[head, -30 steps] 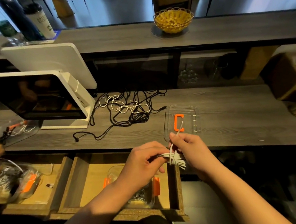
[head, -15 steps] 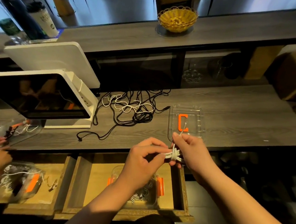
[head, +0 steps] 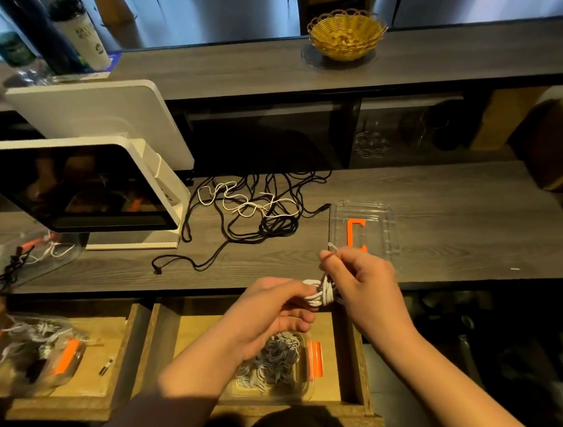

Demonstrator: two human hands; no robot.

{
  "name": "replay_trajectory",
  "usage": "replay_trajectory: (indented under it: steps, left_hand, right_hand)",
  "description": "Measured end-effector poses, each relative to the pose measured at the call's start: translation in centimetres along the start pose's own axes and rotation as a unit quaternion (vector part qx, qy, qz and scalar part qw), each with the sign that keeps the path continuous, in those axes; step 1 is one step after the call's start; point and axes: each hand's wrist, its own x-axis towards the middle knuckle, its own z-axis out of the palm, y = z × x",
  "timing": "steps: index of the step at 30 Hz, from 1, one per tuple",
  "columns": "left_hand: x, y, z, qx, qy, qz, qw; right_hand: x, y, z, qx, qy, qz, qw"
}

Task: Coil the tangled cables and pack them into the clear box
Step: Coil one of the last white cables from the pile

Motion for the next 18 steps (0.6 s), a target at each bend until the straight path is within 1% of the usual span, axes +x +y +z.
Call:
replay_trajectory:
  steps: [3,5,7,9,12,14,16,18]
  left_hand:
    - [0.1,0.2,-0.4,0.013,0.007,0.019,1.0]
    - [0.3,0.4,-0.6,0.036,0.027,0.035,0.998]
    - [0.4,0.5,-0.8,0.078,0.054,0.052,0.994]
    - [0.5,0.5,-0.7,0.142,0.077,0.082,0.983]
    - [0.3,0.5,-0.6,0.265,0.125,0.184,0.938]
    - [0.2,0.7,-0.8,0.293,0.14,0.237,0.916]
    - [0.3,0.6,-1.3,0.316,0.143,0.268,0.899]
    - [0.5,0.3,-1.6,0.346,0.152,0.307,0.874]
  right_hand:
    - [0.7,-0.2,0.8,-0.063,0.004,0.031,0.998]
    - [1.4,-0.4,1.3,-0.069,-0.008,0.067,0.995]
    - [1.9,-0.6,1.8,-0.061,-0.021,0.1,0.993]
    - [2.0,-0.7,2.1,-0.086,-0.034,0.112,0.989]
    - [2.1,-1.0,2.4,-0.105,-0.056,0.118,0.986]
    - [2.5,-1.3,2.6,-0.114,-0.071,0.123,0.983]
    - [3.0,-1.4,2.8,-0.114,-0.077,0.127,0.982]
    - [3.2,-1.5,2.8,-0.104,-0.066,0.127,0.984]
